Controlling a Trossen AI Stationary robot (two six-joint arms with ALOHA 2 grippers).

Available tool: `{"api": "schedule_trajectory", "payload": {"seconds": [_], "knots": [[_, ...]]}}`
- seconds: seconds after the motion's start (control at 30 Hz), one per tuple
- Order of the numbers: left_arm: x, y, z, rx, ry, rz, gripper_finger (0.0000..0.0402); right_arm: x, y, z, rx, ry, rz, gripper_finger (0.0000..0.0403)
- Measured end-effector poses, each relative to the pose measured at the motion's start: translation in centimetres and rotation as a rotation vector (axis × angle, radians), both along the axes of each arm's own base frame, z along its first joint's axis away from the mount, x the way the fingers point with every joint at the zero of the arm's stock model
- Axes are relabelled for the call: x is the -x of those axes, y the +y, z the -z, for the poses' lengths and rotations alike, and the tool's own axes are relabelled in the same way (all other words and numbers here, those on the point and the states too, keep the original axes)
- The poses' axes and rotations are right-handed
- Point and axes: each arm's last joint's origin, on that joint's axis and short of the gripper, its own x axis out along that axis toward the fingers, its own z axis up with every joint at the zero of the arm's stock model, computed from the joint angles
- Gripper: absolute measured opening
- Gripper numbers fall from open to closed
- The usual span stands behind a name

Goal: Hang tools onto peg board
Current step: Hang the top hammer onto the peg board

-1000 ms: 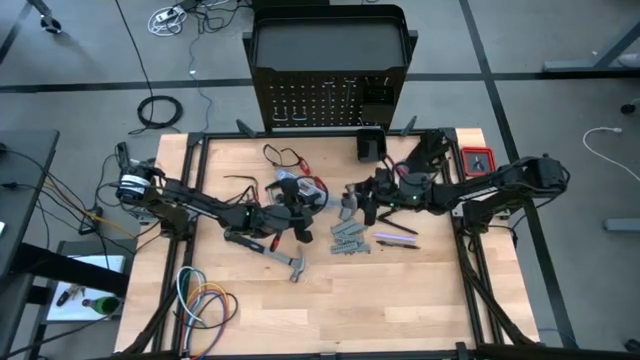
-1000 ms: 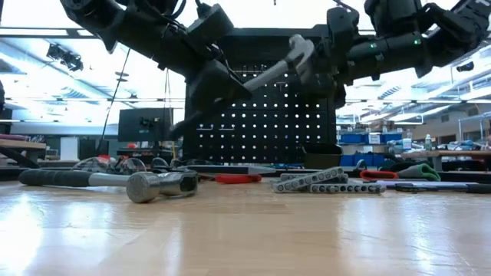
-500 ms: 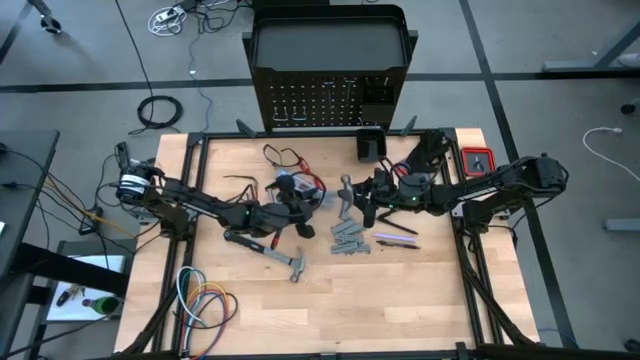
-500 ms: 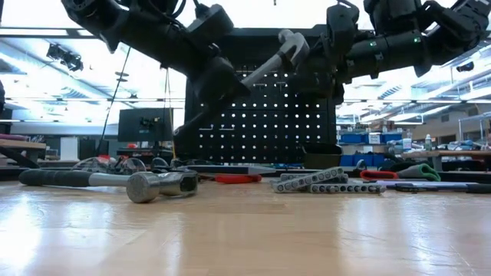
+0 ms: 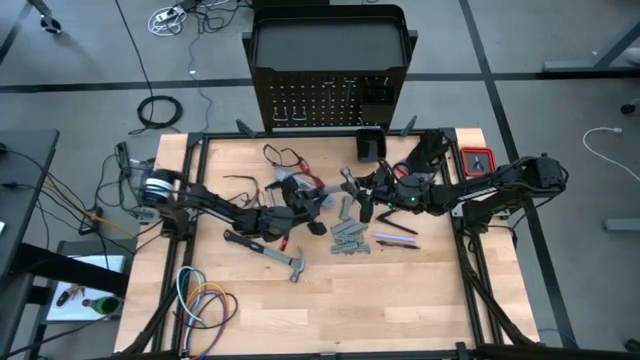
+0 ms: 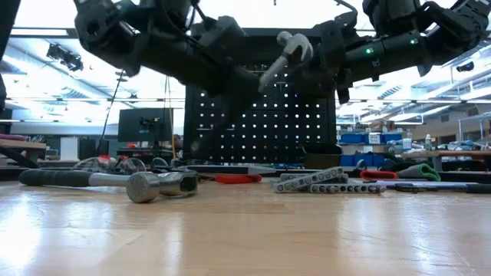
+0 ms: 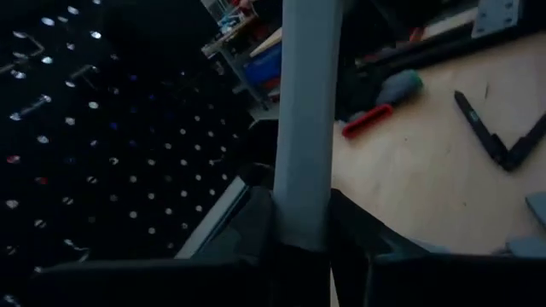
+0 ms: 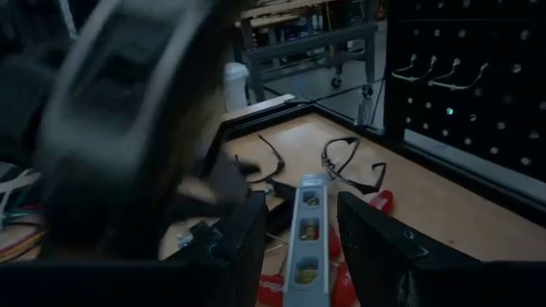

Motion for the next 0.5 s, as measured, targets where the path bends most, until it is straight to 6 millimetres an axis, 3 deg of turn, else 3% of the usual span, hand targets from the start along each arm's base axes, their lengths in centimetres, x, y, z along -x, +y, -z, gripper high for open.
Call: {"api": "schedule_trajectory", "payload": {"seconds": [0.27,0.5], "knots": [[-1.8,0.4,-0.1,-0.048,-0.162,-0.105,0.0074,0.6,-0.1,-0.2,0.044,0.071,0.027,0.0153],[-2.9,1.8,-0.9,-0.027,-0.293,-0.168,0.0074,2.8,-0.1,-2.3,0.104,0.1,0.116,0.0153]]}}
